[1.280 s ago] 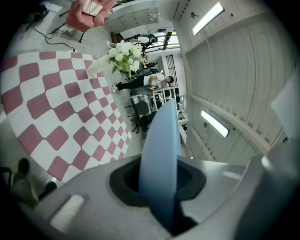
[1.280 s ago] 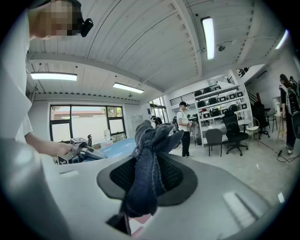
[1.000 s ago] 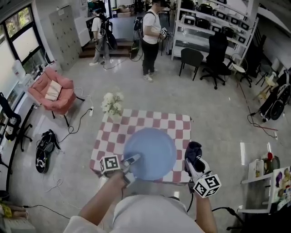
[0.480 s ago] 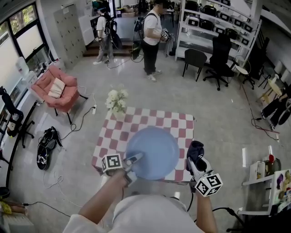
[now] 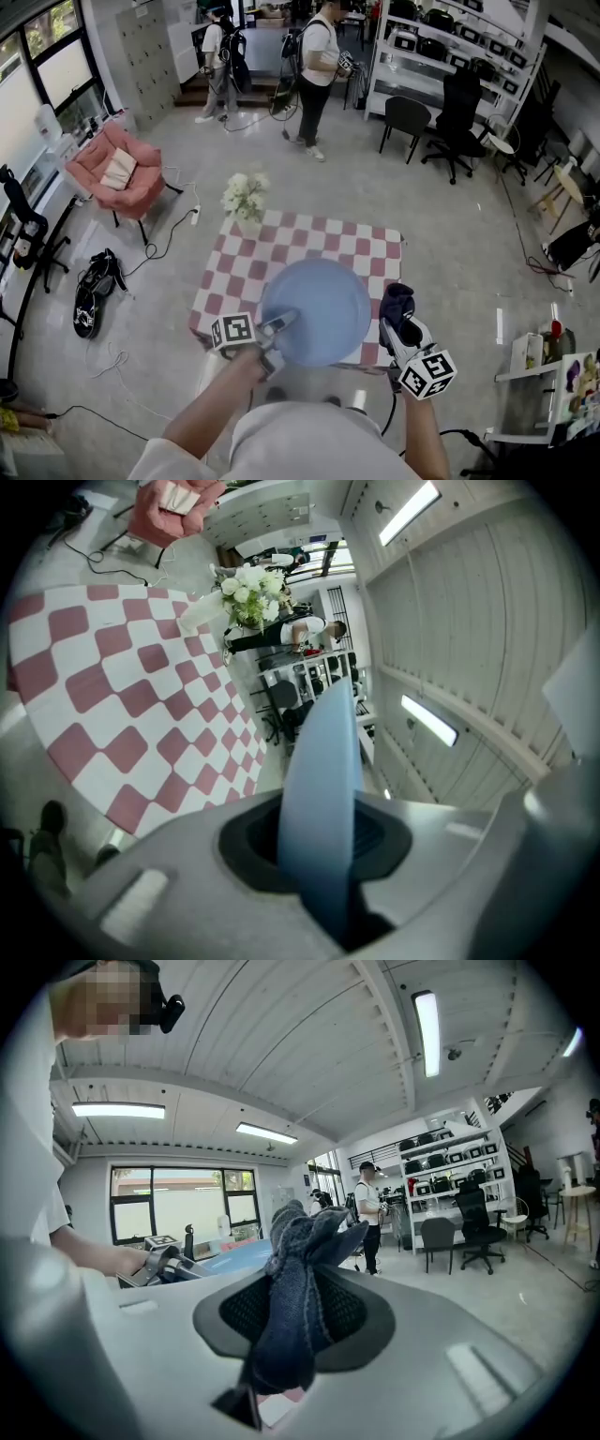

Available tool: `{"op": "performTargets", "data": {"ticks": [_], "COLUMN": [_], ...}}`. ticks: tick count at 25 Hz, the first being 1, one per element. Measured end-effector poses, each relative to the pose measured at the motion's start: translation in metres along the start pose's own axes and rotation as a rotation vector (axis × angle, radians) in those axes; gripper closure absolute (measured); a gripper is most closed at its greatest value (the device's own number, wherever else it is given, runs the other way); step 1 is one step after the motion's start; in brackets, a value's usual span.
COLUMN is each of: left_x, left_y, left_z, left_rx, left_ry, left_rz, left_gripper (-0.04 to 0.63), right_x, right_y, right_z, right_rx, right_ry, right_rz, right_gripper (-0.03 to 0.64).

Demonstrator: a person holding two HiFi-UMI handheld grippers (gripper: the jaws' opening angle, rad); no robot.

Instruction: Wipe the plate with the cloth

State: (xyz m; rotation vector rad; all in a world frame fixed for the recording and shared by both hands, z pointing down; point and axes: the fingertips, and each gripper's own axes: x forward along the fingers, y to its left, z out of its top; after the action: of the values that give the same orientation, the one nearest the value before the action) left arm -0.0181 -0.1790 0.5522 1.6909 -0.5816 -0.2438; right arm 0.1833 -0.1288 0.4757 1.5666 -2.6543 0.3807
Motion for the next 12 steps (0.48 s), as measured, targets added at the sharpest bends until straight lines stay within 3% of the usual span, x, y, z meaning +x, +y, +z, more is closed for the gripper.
{"op": "performTargets", "data": {"ticks": [12], "left_x": [-0.008], "left_y": [0.002], "left_z": [-0.008], "left_rx": [0.043], "left_ry": [-0.046], "left_rz": [0.037], "left_gripper": [0.520], "right_x": [0.006], "right_y": [0.038], "right_z": [-0.007], "right_rx": [-0.006], "right_ry": [0.043], "right_rz": [0.071], "right_gripper": [0.502]}}
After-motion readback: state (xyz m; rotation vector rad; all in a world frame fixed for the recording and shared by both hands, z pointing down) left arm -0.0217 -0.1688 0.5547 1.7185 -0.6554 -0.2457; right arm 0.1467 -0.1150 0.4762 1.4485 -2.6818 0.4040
